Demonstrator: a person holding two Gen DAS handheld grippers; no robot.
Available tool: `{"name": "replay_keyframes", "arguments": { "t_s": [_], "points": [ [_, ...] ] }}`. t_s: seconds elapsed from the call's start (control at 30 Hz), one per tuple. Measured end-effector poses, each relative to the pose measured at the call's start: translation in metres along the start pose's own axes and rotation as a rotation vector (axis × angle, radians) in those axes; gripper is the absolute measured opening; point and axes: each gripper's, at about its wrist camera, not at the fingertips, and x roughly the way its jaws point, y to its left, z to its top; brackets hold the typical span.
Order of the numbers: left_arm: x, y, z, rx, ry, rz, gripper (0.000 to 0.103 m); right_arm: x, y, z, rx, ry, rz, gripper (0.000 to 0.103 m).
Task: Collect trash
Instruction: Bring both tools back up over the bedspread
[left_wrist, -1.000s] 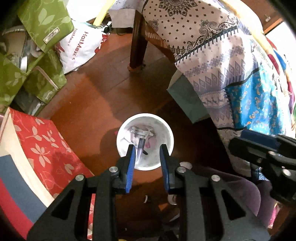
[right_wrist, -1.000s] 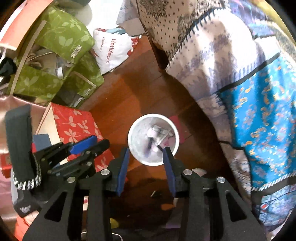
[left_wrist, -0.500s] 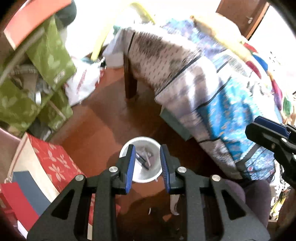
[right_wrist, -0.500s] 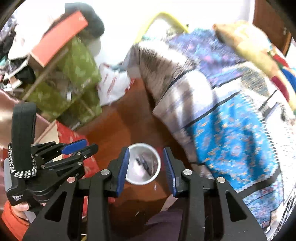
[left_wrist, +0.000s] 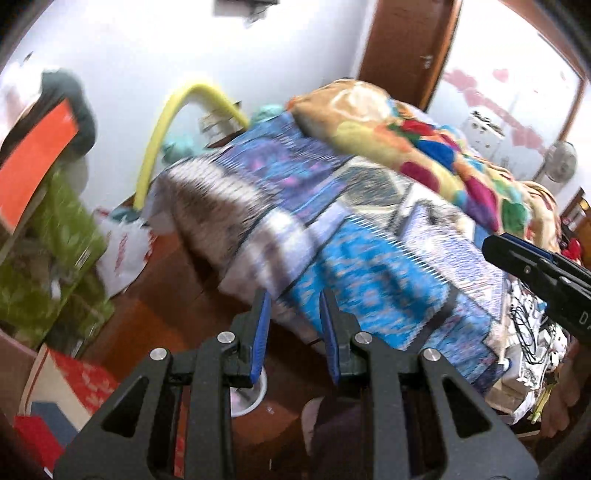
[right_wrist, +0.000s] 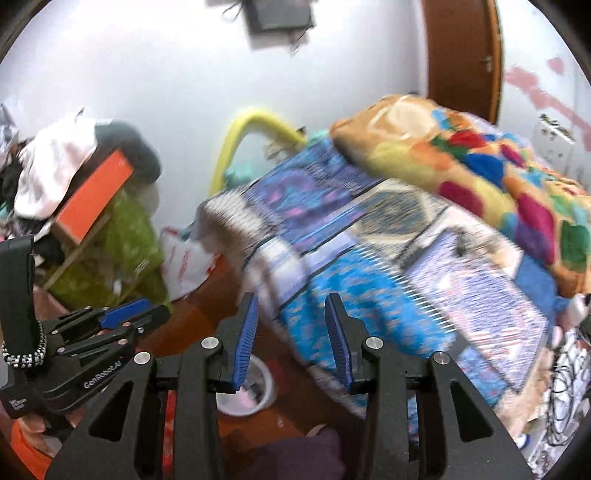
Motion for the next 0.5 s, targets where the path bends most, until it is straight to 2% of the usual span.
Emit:
{"name": "replay_keyframes", "arguments": {
  "t_s": [0.2,0.5],
  "points": [
    [0.012,-0.067,0.022,0.075,-0.021,-0.065,0.027,-0.032,-0.06,0.007,0.047,-0.067,-0.088,0.034],
    [0.057,-0.161,0.046,0.164,0.016,-0.164,0.031,-0.048,-0.155,0.009,0.126,-0.108,-0.203,0.034]
  ]
}}
